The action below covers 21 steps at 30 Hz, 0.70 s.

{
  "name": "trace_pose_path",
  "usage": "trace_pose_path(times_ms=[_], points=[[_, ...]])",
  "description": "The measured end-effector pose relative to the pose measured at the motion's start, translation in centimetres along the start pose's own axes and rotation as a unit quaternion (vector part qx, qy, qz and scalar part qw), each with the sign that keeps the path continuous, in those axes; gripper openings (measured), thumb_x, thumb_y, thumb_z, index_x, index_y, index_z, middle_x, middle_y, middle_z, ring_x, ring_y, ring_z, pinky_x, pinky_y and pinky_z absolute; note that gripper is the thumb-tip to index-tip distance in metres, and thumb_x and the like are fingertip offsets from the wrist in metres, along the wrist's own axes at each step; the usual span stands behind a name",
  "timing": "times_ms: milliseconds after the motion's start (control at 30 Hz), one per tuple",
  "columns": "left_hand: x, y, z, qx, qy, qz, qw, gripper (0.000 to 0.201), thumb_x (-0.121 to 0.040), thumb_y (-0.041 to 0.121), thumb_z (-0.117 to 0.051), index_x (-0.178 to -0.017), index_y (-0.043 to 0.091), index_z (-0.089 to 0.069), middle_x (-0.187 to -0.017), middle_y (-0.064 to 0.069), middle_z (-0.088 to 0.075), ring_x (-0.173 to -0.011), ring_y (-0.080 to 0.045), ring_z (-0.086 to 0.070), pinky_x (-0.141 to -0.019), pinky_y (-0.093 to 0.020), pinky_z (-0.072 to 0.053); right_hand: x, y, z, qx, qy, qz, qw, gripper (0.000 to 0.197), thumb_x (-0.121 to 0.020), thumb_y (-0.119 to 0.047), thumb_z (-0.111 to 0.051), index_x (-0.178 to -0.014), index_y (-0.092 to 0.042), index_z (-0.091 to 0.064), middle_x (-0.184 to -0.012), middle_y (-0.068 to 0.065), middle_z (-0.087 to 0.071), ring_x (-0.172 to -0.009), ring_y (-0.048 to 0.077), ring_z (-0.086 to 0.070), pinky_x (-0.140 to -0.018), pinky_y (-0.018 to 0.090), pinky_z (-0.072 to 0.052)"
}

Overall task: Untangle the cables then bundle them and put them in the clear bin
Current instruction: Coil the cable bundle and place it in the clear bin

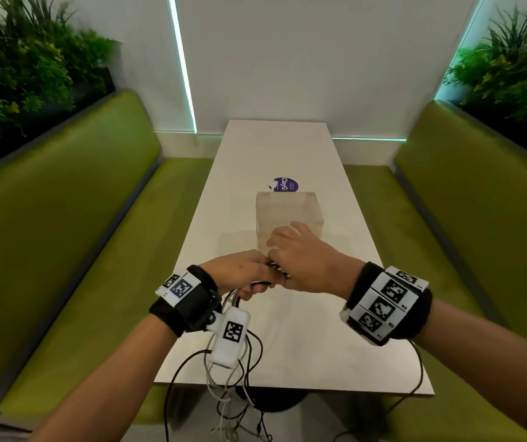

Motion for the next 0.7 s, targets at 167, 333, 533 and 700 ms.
trace_pose_path(times_ms=[167,333,533,700], points=[[0.6,0.1,-0.6,-0.007,-0.037,-0.018,0.999,0.02,-0.088,0.019,-0.055,-0.069,0.015,-0.06,-0.051,0.004,-0.042,-0.042,-0.01,-0.033,-0.045,-0.022,-0.028,1.8,0.2,-2.1,-0.32,-0.234,-0.058,0.916,0.018,-0.09,-0.029,-0.06,-0.095,-0.012,-0.065,-0.074,0.006,-0.068,-0.052,0.007,-0.054,-0.051,0.014,-0.041],[1.1,0.0,-0.2,0.025,-0.034,-0.096,0.995,0.041,-0.083,0.052,-0.06,-0.079,0.012,-0.06,-0.069,-0.009,-0.062,-0.063,-0.021,-0.065,-0.074,-0.027,-0.048,2.0,1.7,-0.6,-0.31,-0.22,-0.064,0.923,0.013,-0.091,-0.029,-0.058,-0.084,-0.018,-0.061,-0.06,-0.002,-0.058,-0.047,0.009,-0.053,-0.052,0.019,-0.043],[1.0,-0.2,0.3,0.042,0.033,-0.145,0.988,0.017,-0.099,0.023,-0.048,-0.084,0.014,-0.048,-0.058,0.009,-0.054,-0.083,-0.027,-0.071,-0.07,-0.016,-0.047,1.6,4.6,3.5,-0.248,-0.162,-0.088,0.951,0.018,-0.092,-0.03,-0.058,-0.08,-0.017,-0.055,-0.061,-0.001,-0.055,-0.049,0.013,-0.053,-0.047,0.02,-0.045],[1.4,1.2,1.8,0.082,0.126,-0.202,0.968,0.02,-0.097,0.032,-0.048,-0.08,0.022,-0.05,-0.059,0.0,-0.047,-0.052,-0.011,-0.051,-0.055,-0.02,-0.039,1.4,7.2,8.5,-0.273,-0.058,-0.116,0.953,0.026,-0.091,-0.03,-0.061,-0.068,-0.023,-0.052,-0.056,-0.003,-0.056,-0.043,0.002,-0.05,-0.048,0.014,-0.041]])
Point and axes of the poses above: each hand's wrist, its own x-axis away from the middle knuckle, its own z-axis out of the back of the hand, y = z × x, the point moved 10 cm from there along -x, towards the middle knuckle
